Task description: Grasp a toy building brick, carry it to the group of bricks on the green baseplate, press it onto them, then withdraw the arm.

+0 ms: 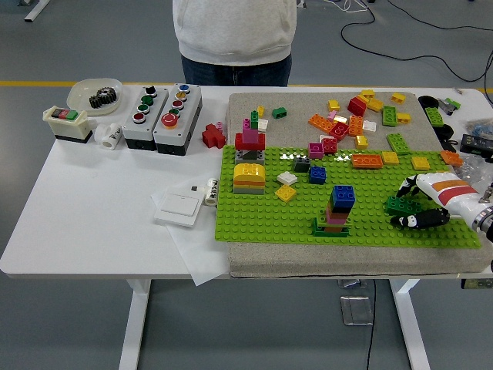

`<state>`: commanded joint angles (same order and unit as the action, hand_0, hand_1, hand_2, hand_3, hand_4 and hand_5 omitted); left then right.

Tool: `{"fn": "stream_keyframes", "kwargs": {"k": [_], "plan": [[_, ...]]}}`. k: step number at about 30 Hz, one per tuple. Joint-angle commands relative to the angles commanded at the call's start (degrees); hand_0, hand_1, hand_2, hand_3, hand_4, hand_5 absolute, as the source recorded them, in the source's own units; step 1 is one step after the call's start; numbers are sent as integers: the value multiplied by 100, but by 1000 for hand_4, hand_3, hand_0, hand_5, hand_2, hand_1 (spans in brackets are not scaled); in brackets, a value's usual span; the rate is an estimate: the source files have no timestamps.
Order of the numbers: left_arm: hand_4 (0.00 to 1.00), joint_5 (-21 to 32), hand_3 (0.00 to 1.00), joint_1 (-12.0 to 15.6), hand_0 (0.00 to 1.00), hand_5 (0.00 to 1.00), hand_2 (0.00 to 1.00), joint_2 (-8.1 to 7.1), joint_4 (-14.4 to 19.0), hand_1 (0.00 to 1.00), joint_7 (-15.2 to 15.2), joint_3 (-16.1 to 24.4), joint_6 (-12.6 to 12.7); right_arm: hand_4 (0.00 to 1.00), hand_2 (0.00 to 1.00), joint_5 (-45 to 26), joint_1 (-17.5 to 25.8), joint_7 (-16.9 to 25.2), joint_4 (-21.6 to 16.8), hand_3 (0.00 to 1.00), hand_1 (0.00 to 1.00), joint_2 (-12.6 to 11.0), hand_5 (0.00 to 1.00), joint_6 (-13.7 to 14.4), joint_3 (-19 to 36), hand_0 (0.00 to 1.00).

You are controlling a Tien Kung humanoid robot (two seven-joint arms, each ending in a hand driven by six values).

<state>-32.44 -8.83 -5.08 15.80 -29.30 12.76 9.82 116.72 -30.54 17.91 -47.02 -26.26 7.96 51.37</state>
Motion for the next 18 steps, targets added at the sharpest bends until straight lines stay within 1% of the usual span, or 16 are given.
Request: {"fn": "stream_keyframes", "kwargs": {"k": [5,6,11,12,17,18], "plan": [[791,6,782,-8,399,909,639,1,1,536,2,-6,-2,839,513,-6,6,82,7,533,414,0,463,75,-9,337],[792,13,782,-10,399,910,640,0,2,535,5,-11,-3,797,482,-3,7,98,9,520,355,1,473,83,-10,258],[792,18,782,-19,399,910,640,-1,1,535,8,-16,-5,797,482,-32,-1,175,55,520,355,4,473,156,-26,258],[792,19,783,-20,399,909,640,-1,1,535,8,-16,-4,765,468,-38,-3,196,66,514,342,6,480,178,-31,226],[792,23,783,-25,399,909,640,1,2,535,12,-19,3,765,468,-71,-6,276,86,514,342,11,480,259,-36,226],[792,23,783,-26,399,910,640,1,2,534,12,-19,3,733,457,-74,-7,284,87,506,325,11,488,264,-36,216]]}}
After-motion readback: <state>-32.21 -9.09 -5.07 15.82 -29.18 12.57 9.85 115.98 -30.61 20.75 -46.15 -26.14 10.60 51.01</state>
